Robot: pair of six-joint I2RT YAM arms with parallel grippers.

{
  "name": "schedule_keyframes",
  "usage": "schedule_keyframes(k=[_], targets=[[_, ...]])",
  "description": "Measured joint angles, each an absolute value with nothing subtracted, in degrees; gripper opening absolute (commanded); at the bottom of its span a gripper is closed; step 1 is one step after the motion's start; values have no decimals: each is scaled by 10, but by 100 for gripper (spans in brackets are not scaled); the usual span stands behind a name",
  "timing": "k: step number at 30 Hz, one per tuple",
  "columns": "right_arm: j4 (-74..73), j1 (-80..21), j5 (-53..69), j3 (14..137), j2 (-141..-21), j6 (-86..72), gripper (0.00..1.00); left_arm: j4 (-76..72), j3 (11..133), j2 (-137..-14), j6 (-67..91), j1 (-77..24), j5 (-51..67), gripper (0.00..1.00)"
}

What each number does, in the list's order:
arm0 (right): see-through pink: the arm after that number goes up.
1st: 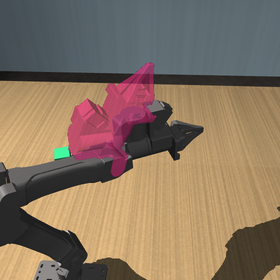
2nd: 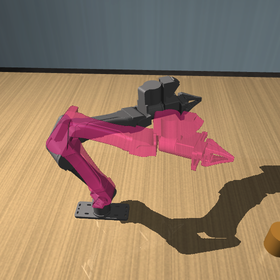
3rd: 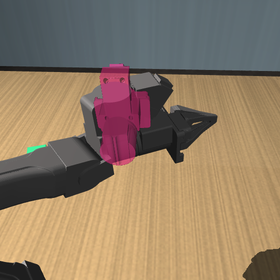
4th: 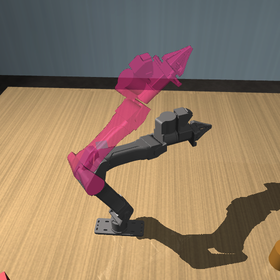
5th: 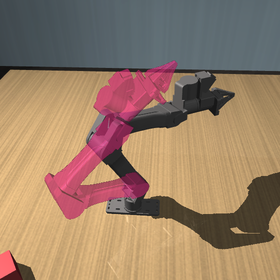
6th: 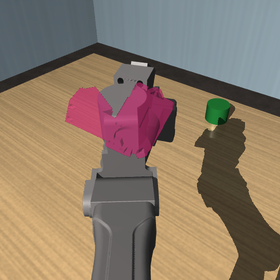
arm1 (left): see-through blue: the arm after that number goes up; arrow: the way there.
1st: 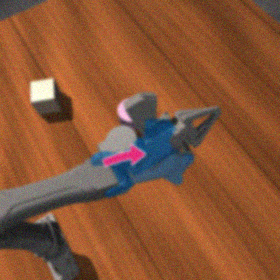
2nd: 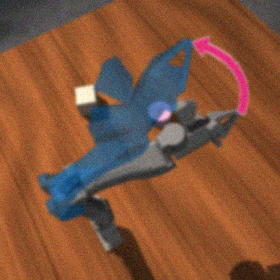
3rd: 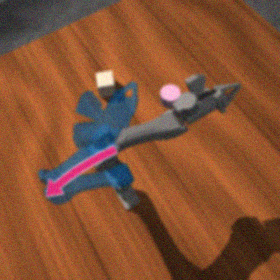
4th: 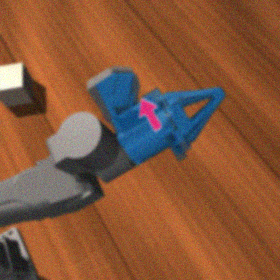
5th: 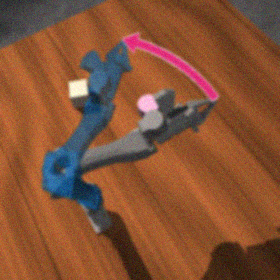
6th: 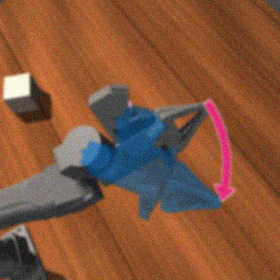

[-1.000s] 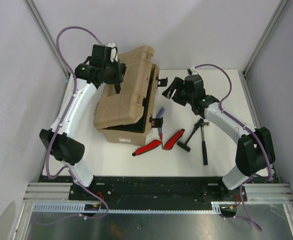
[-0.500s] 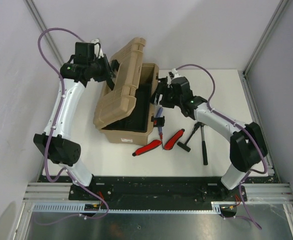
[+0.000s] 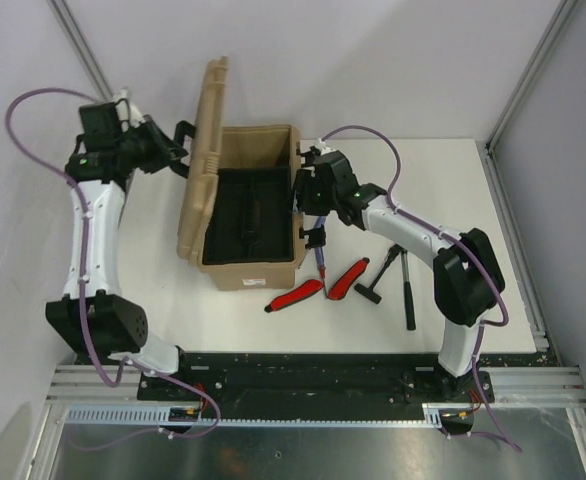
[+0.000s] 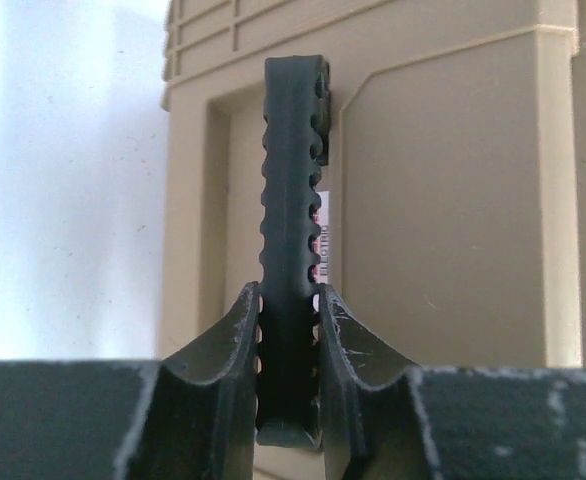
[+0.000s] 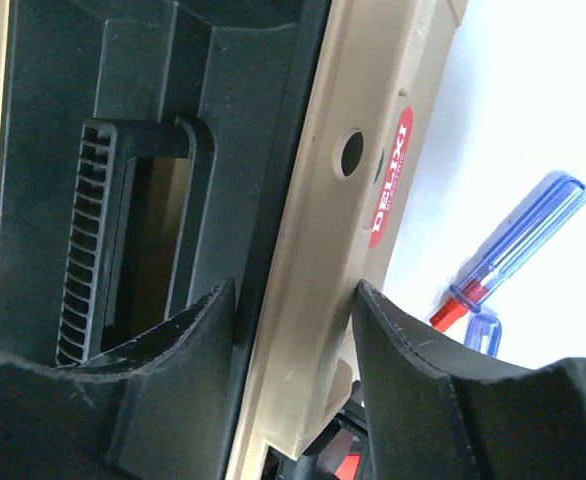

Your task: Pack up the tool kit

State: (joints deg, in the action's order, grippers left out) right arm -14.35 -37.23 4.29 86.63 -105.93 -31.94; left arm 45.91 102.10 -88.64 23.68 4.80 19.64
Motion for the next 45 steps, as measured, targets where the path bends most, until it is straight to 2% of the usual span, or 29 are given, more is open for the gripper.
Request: schedule_keyframes(k=[3, 5, 9, 11, 14, 23, 26, 30, 34, 40, 45], targets=[[-145, -372, 43, 871, -1063, -322, 37, 419, 960, -851, 252, 116, 247, 1], [-145, -372, 44, 872, -1064, -325, 36, 397, 926, -834, 262, 149, 273, 7], [-147, -371, 43, 872, -1064, -329, 36, 345, 867, -810, 280, 190, 307, 28], [-147, -371, 43, 873, -1064, -331, 36, 319, 842, -799, 287, 201, 313, 47], [-148, -369, 43, 873, -1065, -336, 37, 295, 802, -782, 285, 222, 290, 68], [-152, -367, 44, 875, -1065, -356, 41, 274, 716, -741, 300, 262, 239, 93], [-154, -365, 44, 875, -1065, -364, 47, 275, 710, -722, 300, 270, 207, 97], [-156, -360, 38, 875, -1064, -363, 64, 279, 708, -698, 302, 280, 155, 99], [-180, -350, 12, 877, -1050, -357, 76, 317, 746, -689, 305, 280, 89, 100], [-236, -327, -76, 956, -1000, -312, 80, 354, 875, -690, 305, 281, -3, 99], [-260, -382, -146, 1080, -998, -250, 76, 354, 950, -688, 301, 281, 41, 99]])
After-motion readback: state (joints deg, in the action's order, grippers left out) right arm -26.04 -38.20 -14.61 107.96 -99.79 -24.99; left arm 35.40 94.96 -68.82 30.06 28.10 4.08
